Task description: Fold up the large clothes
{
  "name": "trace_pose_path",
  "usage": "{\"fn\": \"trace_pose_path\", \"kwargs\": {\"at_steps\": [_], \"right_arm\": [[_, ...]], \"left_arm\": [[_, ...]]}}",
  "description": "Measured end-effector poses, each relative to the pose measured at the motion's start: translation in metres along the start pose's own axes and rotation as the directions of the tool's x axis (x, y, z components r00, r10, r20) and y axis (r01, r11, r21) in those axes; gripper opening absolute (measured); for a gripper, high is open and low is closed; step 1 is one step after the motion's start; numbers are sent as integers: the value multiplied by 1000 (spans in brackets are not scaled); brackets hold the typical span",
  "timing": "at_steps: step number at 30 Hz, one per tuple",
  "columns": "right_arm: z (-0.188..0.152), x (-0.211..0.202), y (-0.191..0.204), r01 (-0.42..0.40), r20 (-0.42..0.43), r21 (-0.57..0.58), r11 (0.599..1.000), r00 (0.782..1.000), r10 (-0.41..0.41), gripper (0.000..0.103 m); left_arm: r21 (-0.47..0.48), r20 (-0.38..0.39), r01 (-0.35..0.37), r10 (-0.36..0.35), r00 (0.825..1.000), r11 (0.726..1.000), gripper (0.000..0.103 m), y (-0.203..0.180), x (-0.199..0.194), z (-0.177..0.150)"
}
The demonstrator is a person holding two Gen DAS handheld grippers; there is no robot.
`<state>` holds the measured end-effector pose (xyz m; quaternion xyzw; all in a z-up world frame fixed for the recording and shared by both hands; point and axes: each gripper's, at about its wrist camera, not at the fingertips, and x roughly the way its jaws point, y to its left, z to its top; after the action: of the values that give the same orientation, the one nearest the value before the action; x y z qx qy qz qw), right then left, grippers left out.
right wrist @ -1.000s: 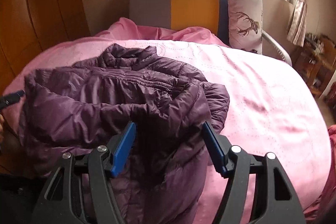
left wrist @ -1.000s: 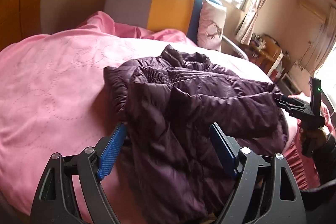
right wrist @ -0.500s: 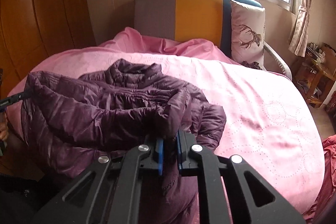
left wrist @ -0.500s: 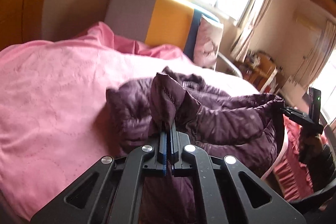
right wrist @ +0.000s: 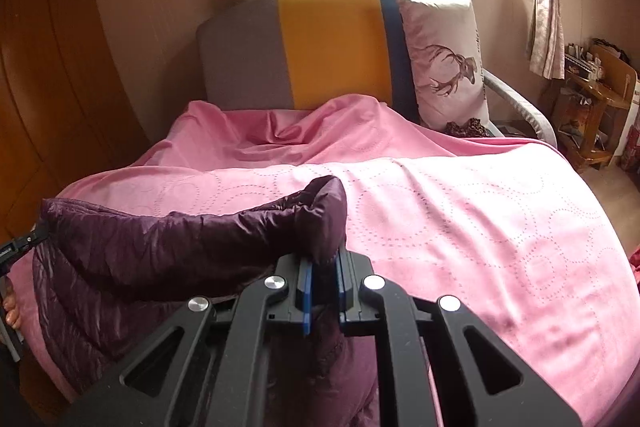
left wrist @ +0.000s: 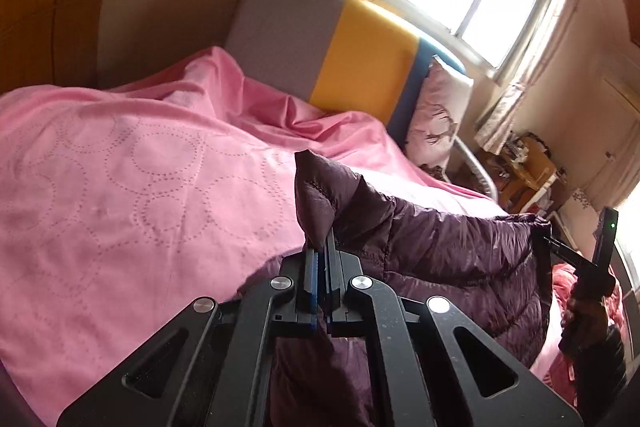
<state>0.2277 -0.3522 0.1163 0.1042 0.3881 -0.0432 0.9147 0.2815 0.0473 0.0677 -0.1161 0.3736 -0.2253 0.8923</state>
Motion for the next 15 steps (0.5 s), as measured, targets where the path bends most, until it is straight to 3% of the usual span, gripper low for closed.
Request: {"fn": "trace_pose_path", "kwargs": {"at_steps": [5, 10, 15], "right_arm": [[-9, 77, 1, 122, -100, -17, 992, 987, -123, 8], [-27, 125, -4, 163, -182, -14, 987, 970, -162, 9], [-33, 156, -10, 180, -239, -11, 984, 955, -177, 13]], "left_arm": [[-21, -89, -103, 101, 991, 994, 1, 11, 62, 5], [-14, -203, -205, 198, 959, 979, 1, 26, 117, -18], [8, -235, -248, 243, 941, 969, 1, 27, 139, -27]]}}
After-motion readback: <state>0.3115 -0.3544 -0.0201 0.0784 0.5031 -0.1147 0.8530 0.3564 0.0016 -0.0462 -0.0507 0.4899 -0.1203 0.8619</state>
